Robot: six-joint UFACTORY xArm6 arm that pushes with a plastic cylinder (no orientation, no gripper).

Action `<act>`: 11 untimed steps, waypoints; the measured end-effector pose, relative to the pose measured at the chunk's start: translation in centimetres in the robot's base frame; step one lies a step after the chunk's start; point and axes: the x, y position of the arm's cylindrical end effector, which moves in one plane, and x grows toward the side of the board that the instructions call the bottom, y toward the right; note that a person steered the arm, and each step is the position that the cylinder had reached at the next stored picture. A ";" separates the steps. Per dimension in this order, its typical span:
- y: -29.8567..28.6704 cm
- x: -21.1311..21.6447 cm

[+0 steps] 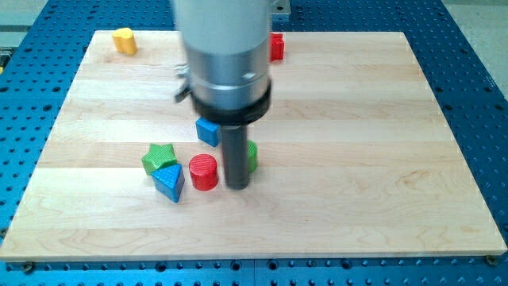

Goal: Slightly push the red star to the right

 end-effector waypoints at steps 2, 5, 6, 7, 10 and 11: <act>4.8 -5.6; 11.3 -19.2; 3.9 -20.3; -0.4 -21.8; 3.3 -28.4; 2.1 -28.5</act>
